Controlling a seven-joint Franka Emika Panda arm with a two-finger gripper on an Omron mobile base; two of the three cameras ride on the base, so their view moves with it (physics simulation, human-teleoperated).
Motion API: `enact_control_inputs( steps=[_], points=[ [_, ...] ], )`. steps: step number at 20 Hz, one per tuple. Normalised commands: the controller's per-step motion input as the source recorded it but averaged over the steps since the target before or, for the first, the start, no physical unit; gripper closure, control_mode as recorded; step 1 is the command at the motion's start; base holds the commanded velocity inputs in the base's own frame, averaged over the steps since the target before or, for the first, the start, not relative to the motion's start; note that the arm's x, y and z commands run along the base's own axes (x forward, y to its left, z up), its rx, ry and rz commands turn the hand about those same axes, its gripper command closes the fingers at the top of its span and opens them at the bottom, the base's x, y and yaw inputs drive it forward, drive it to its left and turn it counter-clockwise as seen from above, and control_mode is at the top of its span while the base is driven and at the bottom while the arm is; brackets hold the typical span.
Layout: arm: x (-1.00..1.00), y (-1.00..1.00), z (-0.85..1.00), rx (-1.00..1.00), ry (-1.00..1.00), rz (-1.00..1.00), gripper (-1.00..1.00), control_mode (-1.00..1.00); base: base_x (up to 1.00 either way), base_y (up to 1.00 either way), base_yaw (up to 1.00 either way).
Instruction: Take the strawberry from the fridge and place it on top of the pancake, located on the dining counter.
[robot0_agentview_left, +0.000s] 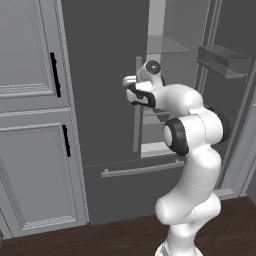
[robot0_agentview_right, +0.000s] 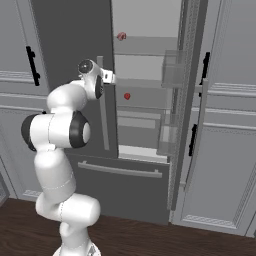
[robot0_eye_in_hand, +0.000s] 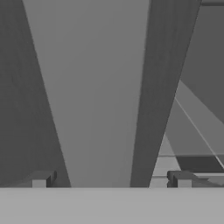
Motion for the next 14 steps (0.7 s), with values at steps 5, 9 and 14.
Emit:
enact_control_inputs(
  steps=[5,9,14],
  points=[
    [0.29,0.01,-0.12,0.0,-0.07,0.0,-1.0,-1.0,0.0,0.0,0.0],
    [0.29,0.01,0.0,0.0,0.0,0.0,1.0,-1.0,0.0,0.0,0.0],
    [-0.17,0.07,-0.04,0.0,-0.03,-0.02,1.0,-1.0,0.0,0.0,0.0]
  ],
)
